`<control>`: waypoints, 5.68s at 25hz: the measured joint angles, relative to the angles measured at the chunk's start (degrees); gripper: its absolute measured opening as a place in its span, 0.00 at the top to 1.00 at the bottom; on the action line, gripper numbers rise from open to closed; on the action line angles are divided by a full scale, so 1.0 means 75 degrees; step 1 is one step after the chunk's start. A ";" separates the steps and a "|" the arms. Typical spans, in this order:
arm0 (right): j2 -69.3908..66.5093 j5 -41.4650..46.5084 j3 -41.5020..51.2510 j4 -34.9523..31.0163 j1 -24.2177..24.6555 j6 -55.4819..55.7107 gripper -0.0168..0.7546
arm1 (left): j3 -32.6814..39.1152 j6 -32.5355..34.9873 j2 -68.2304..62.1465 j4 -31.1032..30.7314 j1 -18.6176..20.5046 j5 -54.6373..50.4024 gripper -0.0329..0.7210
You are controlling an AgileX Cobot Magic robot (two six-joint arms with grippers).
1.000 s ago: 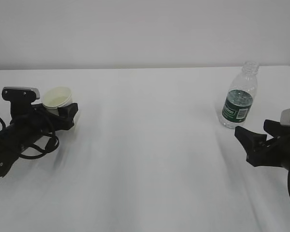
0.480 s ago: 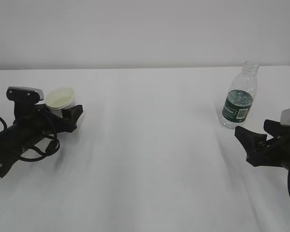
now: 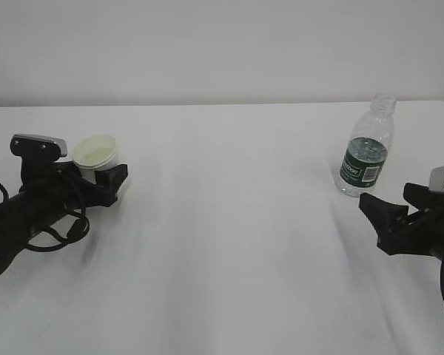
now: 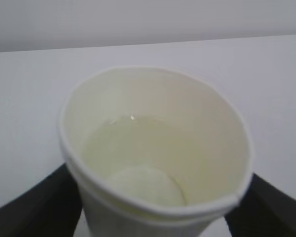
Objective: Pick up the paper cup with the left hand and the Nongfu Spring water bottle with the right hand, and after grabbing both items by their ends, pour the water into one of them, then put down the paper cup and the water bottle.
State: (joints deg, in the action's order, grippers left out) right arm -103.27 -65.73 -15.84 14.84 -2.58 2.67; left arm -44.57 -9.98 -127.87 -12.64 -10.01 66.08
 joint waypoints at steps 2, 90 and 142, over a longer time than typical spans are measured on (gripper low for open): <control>0.0000 0.0000 0.0000 0.0000 0.0000 0.0000 0.21 | 0.0188 0.0000 0.0133 0.0000 0.0000 0.0000 0.15; 0.6380 0.5271 -0.1280 -0.0262 0.0000 0.0923 0.21 | 0.1814 -0.0673 0.7277 -0.0127 0.0000 -0.2976 0.18; 1.1499 1.1258 -0.2492 -0.0009 0.0000 0.0923 0.21 | 0.1740 -0.0801 1.4644 -0.0788 0.0000 -0.9452 0.22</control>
State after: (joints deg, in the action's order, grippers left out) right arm -17.02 18.71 -34.53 14.78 -2.58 9.59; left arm -31.53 -15.99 -18.04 -18.55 -10.01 -4.81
